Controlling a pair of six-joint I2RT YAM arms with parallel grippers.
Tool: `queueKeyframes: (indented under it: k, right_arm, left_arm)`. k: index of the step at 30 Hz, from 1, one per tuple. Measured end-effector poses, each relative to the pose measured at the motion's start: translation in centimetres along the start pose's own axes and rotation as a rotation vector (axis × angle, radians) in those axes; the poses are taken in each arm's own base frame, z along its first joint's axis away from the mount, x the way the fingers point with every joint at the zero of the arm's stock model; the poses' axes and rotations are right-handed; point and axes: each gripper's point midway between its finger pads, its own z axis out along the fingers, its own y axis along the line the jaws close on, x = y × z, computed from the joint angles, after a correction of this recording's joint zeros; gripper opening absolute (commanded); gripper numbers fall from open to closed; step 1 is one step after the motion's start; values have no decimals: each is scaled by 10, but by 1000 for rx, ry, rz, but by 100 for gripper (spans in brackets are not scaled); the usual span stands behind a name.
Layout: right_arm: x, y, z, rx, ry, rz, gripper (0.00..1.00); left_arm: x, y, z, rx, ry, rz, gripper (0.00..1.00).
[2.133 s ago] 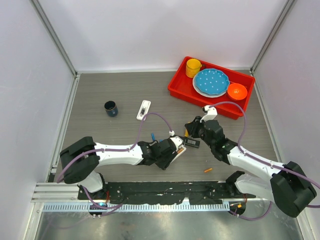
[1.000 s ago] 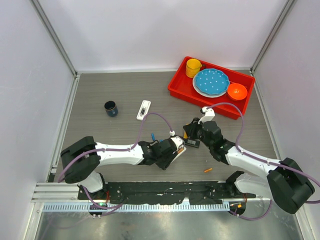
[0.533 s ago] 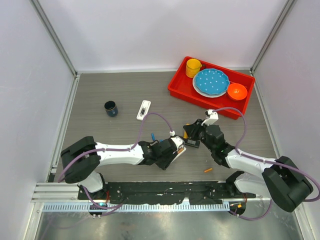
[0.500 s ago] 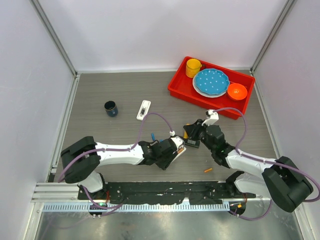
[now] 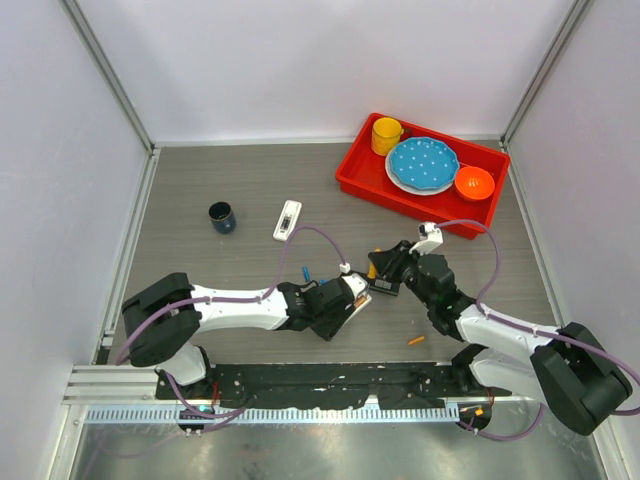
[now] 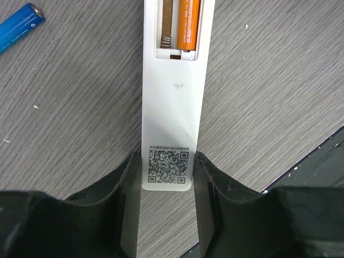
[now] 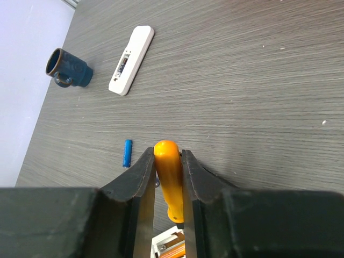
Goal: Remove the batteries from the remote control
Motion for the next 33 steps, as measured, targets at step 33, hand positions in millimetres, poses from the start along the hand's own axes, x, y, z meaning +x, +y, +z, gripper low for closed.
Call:
queueKeyframes:
  k: [33]
  right_arm:
    - [18, 56, -17, -211, 164, 138, 1]
  left_arm:
    - [-1, -1, 2, -6, 14, -6, 0]
